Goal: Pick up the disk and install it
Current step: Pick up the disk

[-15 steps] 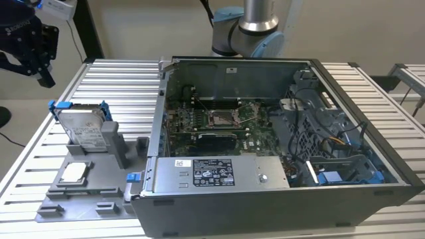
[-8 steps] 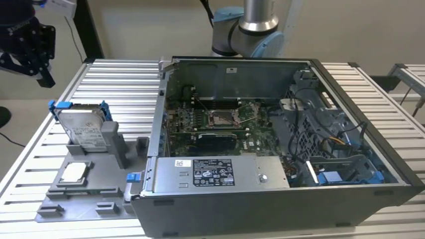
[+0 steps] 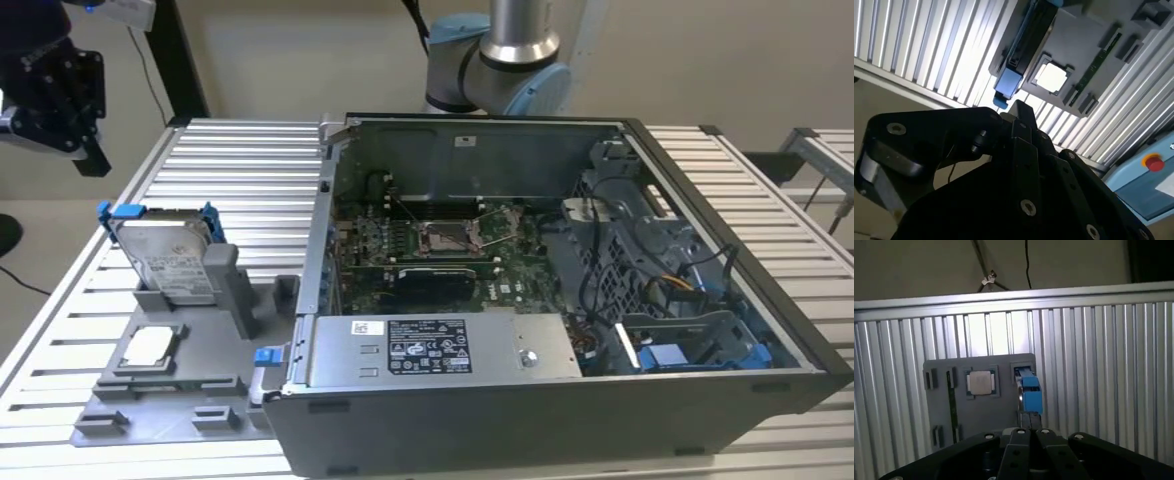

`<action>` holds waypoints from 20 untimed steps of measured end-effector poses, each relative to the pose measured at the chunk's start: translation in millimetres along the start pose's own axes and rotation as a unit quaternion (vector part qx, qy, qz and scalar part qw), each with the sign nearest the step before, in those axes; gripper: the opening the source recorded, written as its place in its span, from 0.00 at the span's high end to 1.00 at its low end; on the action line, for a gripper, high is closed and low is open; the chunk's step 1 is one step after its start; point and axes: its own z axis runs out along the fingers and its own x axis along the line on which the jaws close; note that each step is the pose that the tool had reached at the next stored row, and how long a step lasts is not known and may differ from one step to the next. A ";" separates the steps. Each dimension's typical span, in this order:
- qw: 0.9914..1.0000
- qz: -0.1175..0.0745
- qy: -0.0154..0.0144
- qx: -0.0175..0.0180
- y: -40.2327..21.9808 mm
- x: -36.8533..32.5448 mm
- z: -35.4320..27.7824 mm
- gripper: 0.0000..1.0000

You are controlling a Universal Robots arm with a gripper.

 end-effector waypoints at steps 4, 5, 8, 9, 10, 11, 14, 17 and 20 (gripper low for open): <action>1.000 -0.031 0.000 -0.001 0.0 0.0 0.3 1.00; 0.999 -0.035 0.000 -0.001 0.0 0.0 0.3 1.00; 0.999 -0.042 0.000 -0.001 0.0 0.1 0.4 1.00; 0.999 -0.043 0.000 -0.001 0.0 0.1 0.4 1.00; 0.999 -0.044 0.000 -0.001 0.0 0.1 0.4 1.00; 0.999 -0.044 0.000 -0.001 0.0 0.1 0.4 1.00; 0.999 -0.044 0.001 -0.001 0.0 0.0 0.4 1.00; 0.999 -0.044 0.001 -0.001 0.0 0.0 0.4 1.00; 0.999 -0.044 0.001 -0.001 0.0 0.0 0.4 1.00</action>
